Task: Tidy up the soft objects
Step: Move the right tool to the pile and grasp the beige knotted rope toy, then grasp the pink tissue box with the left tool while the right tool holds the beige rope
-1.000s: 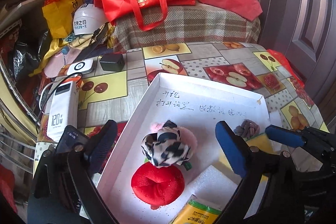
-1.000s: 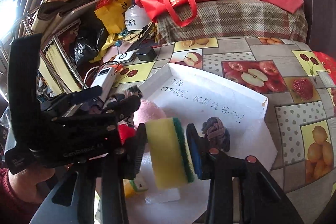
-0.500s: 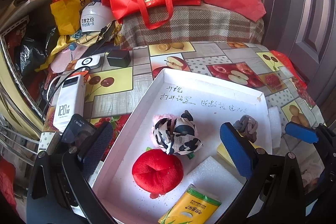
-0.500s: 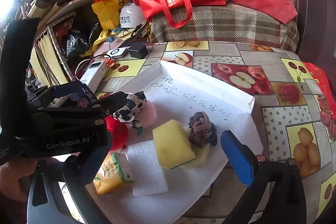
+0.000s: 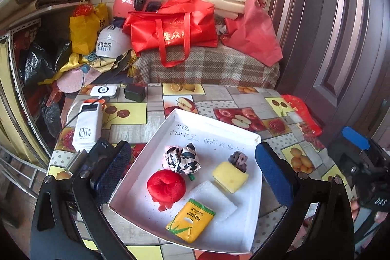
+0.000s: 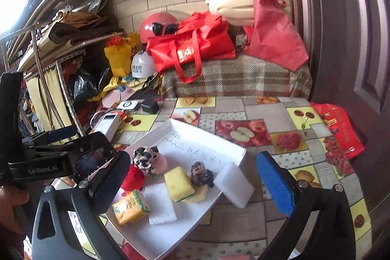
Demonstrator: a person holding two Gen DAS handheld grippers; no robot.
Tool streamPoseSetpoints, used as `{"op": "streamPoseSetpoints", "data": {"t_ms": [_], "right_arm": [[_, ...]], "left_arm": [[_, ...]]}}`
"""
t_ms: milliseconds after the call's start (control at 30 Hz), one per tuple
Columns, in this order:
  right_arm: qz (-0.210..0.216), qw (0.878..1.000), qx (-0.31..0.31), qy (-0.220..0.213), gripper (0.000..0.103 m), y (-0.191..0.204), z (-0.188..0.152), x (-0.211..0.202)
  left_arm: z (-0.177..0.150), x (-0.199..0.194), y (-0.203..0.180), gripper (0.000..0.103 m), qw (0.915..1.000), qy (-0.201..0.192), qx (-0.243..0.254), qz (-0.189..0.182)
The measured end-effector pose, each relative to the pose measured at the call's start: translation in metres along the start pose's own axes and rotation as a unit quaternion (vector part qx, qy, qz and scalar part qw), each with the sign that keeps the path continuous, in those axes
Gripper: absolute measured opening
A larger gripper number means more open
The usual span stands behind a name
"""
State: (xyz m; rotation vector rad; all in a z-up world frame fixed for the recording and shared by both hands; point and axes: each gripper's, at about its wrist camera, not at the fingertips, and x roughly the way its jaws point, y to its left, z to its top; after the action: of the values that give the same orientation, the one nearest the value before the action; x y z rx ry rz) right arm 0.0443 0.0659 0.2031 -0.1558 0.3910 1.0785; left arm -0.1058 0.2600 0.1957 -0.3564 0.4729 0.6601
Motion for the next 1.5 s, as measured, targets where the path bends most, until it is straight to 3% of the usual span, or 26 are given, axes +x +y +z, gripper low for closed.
{"op": "streamPoseSetpoints", "data": {"t_ms": [133,300,433,533,633,733,833,967,1033,1100,1167,1333,1500], "right_arm": [[-0.045,0.994,0.025,-0.097,0.103,-0.040,0.021,-0.069],[-0.048,0.982,0.118,-0.139,0.103,-0.113,0.008,-0.122],[-0.093,0.985,0.139,-0.052,0.103,-0.148,-0.034,-0.115],[-0.096,0.990,0.088,0.059,0.103,-0.150,-0.080,-0.085],[-0.079,0.984,0.021,0.156,0.103,-0.138,-0.127,-0.057],[-0.058,0.976,-0.049,0.206,0.102,-0.124,-0.160,-0.043],[-0.036,0.968,-0.092,0.232,0.102,-0.117,-0.181,-0.033],[0.006,0.962,-0.105,0.252,0.101,-0.114,-0.193,-0.012],[0.021,0.961,-0.115,0.249,0.095,-0.110,-0.194,-0.005],[0.032,0.960,-0.127,0.249,0.085,-0.106,-0.196,-0.001],[0.041,0.953,-0.138,0.265,0.046,-0.106,-0.201,0.005],[0.051,0.958,-0.101,0.265,0.041,-0.129,-0.204,-0.014],[0.032,0.964,-0.049,0.260,0.041,-0.163,-0.204,-0.036]], "left_arm": [[0.008,-0.038,-0.018,0.103,0.9986,-0.040,0.022,-0.025],[-0.001,-0.044,-0.049,0.102,0.9954,-0.026,0.054,-0.074],[-0.032,-0.024,-0.083,0.102,0.9884,0.033,0.083,-0.123],[-0.070,0.001,-0.104,0.102,0.9802,0.108,0.092,-0.137],[-0.108,0.018,-0.120,0.102,0.9705,0.170,0.089,-0.146],[-0.136,0.024,-0.133,0.102,0.9627,0.205,0.100,-0.145],[-0.152,0.024,-0.140,0.102,0.9591,0.223,0.098,-0.145],[-0.161,0.029,-0.145,0.102,0.9572,0.242,0.083,-0.136],[-0.163,0.032,-0.149,0.102,0.9575,0.246,0.080,-0.128],[-0.166,0.038,-0.154,0.102,0.9575,0.249,0.079,-0.121],[-0.170,0.045,-0.160,0.102,0.9560,0.257,0.080,-0.117],[-0.176,0.065,-0.186,0.102,0.9523,0.268,0.075,-0.126],[-0.183,0.091,-0.207,0.094,0.9551,0.274,0.071,-0.087]]}}
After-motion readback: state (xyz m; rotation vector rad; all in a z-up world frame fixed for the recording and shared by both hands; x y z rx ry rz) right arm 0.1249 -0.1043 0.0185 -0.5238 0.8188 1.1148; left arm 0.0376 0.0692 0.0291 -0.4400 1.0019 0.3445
